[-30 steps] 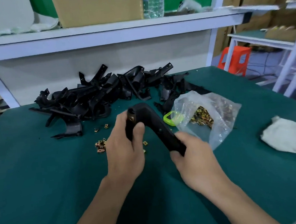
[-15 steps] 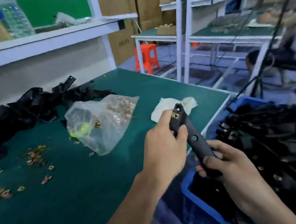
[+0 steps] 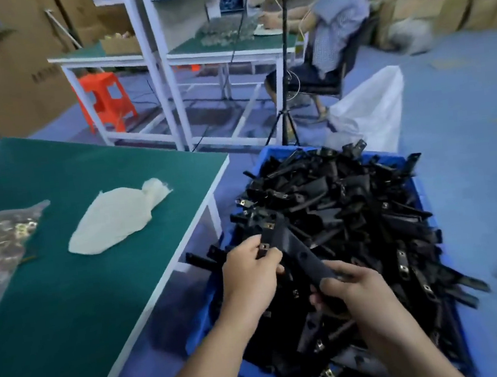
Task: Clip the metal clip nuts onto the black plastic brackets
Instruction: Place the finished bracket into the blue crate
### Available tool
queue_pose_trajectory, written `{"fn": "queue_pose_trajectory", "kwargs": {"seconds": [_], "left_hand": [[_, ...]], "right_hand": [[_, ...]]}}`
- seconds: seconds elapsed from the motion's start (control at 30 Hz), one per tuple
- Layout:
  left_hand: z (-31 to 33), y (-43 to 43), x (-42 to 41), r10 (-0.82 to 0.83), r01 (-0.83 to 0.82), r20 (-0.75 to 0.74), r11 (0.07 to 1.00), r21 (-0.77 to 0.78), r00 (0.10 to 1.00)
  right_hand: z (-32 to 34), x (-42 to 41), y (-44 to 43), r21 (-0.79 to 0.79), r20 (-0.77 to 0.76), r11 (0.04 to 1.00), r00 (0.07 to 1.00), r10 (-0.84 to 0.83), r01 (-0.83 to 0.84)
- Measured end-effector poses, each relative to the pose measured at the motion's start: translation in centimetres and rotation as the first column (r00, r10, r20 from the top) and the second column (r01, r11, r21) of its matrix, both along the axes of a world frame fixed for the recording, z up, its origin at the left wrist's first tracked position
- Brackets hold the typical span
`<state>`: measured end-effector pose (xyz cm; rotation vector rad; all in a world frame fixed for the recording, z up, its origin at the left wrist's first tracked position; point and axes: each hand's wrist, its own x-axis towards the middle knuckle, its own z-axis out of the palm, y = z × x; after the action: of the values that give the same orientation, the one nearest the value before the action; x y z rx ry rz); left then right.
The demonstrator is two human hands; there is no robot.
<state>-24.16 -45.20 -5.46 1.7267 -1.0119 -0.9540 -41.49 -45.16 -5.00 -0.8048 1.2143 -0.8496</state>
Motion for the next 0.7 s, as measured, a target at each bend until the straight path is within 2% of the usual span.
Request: {"fn": "queue_pose_trajectory", "kwargs": {"seconds": [0.07, 0.17, 0.23, 0.3, 0.37, 0.43, 0.5, 0.6, 0.7], "left_hand": [[0.3, -1.6, -0.7, -0.008, 0.012, -0.185, 1.0, 0.023, 0.983], [1.6, -4.1, -0.5, -0.097, 0.103, -0.549, 0.995, -0.021, 0.83], [2.5, -5.4, 0.7, -0.159, 0.166, -0.622, 0.985, -0.047, 0.767], [2.6, -6.1, 2.0, -0.206, 0.231, -0.535, 0.973, -0.02, 0.819], [2.4, -6.0, 2.3, -0.313, 0.374, -0.392, 0.923, 0.087, 0.865], [2.0, -5.5, 2.0, -0.431, 0.496, -0.282, 0.838, 0.227, 0.857], [1.1, -5.1, 1.6, -0.505, 0.543, -0.202, 0.786, 0.296, 0.839], [-0.1, -3.9, 1.6, -0.489, 0.489, -0.072, 0.829, 0.271, 0.869], [-0.9, -1.8, 2.8, -0.426, 0.426, -0.055, 0.872, 0.242, 0.903]], "right_hand": [[0.3, -0.6, -0.8, 0.022, 0.058, 0.998, 0.997, -0.061, 0.059], [0.7, -1.2, -2.9, 0.04, 0.221, 0.972, 0.947, -0.235, 0.232], [1.1, -1.5, -4.5, 0.069, 0.377, 0.946, 0.87, -0.318, 0.315], [1.1, -1.6, -5.6, 0.138, 0.514, 0.913, 0.76, -0.397, 0.384], [0.6, -1.5, -5.7, 0.173, 0.547, 0.885, 0.705, -0.451, 0.432], [0.2, -0.6, -4.6, 0.158, 0.517, 0.883, 0.724, -0.456, 0.443], [0.0, 1.0, -2.8, 0.144, 0.468, 0.899, 0.772, -0.431, 0.415], [-0.1, 3.4, 0.2, 0.147, 0.409, 0.92, 0.825, -0.39, 0.363], [-0.3, 5.6, 2.3, 0.172, 0.354, 0.937, 0.868, -0.348, 0.305]]}}
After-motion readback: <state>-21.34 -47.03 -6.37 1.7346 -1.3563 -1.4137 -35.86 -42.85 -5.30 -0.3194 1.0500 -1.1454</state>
